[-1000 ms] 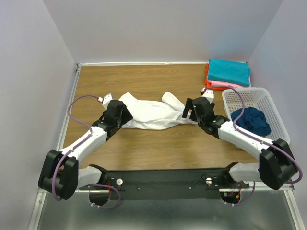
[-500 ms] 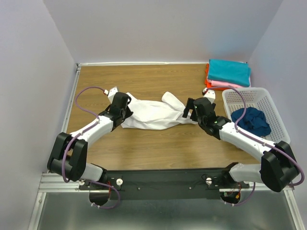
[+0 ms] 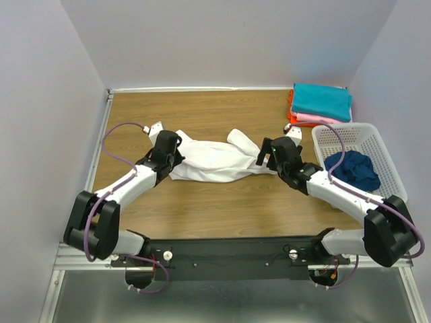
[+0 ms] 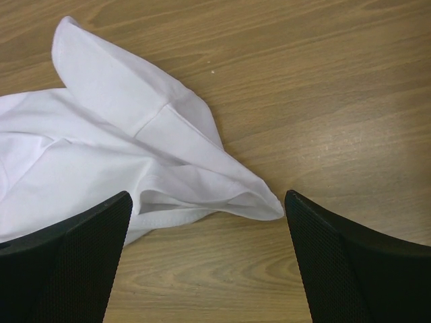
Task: Fold and stack the t-shirts
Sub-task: Flatten the tshirt out
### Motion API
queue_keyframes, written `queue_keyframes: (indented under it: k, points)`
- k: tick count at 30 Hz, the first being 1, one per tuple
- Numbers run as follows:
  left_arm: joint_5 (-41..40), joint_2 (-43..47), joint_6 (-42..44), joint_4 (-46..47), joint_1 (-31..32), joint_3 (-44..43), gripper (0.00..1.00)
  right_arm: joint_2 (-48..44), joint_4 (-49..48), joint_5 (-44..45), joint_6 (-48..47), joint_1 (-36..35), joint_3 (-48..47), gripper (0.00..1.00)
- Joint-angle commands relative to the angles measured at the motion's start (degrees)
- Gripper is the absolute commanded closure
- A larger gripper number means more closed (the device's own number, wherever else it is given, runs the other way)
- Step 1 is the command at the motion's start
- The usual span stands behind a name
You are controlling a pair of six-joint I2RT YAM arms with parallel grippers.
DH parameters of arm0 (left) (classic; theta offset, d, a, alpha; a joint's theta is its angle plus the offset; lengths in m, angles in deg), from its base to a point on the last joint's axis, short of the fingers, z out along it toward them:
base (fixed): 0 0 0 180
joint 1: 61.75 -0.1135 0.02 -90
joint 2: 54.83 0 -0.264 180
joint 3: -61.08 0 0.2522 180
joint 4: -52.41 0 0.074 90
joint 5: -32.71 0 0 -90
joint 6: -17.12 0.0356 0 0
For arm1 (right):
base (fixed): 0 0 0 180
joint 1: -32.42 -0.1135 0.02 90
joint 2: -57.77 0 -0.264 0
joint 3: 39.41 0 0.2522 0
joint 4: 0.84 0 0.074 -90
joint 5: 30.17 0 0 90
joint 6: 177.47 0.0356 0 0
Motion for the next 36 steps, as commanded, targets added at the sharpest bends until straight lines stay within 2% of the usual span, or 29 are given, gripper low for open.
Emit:
queue_keyframes:
  k: [1,8,14,16,19,23,27,30,32,33,36]
  points:
    - [-2.18,6.54,0.91,2.07,-0.23,2.34,1.00,3.01,-0.33,-1.78,2.87,2.09,-0.37,0.00]
    - [-1.39,17.00,0.48,1.36,-0.23,7.44,1.00,7.93,-0.50,-17.24,7.61,10.71,0.33,0.00]
    - [-0.43,25.88,0.47,0.66,-0.23,10.87,1.00,8.46,-1.47,-20.77,9.46,11.41,2.35,0.00]
    - [0.10,28.16,0.21,0.40,-0.23,11.66,1.00,9.33,-2.08,-22.34,10.07,11.42,2.88,0.04]
    - [0.54,30.19,0.21,0.05,-0.31,12.02,1.00,10.13,-3.57,-27.71,10.60,11.42,3.85,0.06]
    - [0.28,32.13,-0.05,-1.10,-0.23,12.45,1.00,10.13,-3.76,-28.77,12.18,11.42,7.18,0.09]
    - [0.37,33.36,-0.14,-1.45,-0.23,12.89,1.00,9.61,-4.63,-30.53,12.54,11.42,8.95,0.16]
    - [0.28,33.62,-0.23,-1.45,-0.23,13.16,1.00,10.39,-8.04,-33.76,13.06,11.41,10.35,0.38]
    - [0.02,33.62,-0.23,-1.45,-0.23,12.98,1.00,11.01,-9.37,-36.14,13.33,11.33,10.53,0.48]
    - [0.02,33.62,-0.32,-1.54,-0.23,12.90,1.00,11.10,-9.99,-36.33,13.24,11.24,10.71,0.65]
    - [-0.69,34.33,-0.32,-1.89,-0.23,12.02,1.00,10.31,-11.05,-34.14,13.33,11.06,10.27,0.92]
